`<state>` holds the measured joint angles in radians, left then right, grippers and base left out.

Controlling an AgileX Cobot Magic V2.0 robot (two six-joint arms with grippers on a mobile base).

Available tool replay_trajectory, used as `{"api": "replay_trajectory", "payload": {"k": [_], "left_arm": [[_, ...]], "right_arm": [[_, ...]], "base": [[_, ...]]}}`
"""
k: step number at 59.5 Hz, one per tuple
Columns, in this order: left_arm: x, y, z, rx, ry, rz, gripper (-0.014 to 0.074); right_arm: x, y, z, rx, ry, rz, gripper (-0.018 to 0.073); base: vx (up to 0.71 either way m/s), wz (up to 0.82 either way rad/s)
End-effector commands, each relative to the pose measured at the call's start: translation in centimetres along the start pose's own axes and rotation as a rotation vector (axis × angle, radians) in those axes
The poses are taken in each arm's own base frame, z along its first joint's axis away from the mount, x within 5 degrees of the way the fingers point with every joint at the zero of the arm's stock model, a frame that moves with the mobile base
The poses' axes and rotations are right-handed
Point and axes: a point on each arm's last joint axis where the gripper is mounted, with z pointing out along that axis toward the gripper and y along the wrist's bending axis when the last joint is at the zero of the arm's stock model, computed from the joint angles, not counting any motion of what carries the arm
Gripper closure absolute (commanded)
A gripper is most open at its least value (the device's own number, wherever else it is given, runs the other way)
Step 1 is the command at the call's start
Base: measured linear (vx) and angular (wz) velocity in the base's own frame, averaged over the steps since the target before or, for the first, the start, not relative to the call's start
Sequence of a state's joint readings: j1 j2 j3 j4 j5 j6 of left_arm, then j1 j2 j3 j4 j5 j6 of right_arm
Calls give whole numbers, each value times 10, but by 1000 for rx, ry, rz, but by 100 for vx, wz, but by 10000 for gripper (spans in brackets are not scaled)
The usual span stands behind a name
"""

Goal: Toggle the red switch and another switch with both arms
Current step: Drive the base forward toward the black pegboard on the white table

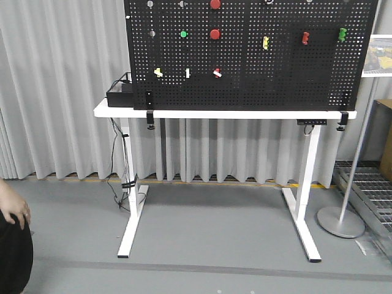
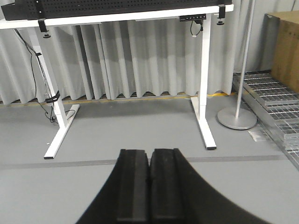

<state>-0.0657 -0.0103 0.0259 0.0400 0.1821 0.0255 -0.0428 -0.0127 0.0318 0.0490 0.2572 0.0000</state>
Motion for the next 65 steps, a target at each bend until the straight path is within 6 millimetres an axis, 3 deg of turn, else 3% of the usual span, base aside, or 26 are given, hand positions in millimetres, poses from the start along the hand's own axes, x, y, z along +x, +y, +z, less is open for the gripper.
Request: {"api": "replay_trajectory", "payload": {"k": [1, 32, 65], "left_arm": [[-1, 0, 1, -2, -66, -12, 594], [-1, 0, 1, -2, -66, -12, 594], [-1, 0, 1, -2, -66, -12, 594]], "right_arm": [[-7, 0, -1, 6, -92, -2, 566], [-7, 0, -1, 6, -91, -2, 566], [-7, 0, -1, 6, -91, -2, 566]], "base": [[17, 2], [26, 1], [44, 1]]}}
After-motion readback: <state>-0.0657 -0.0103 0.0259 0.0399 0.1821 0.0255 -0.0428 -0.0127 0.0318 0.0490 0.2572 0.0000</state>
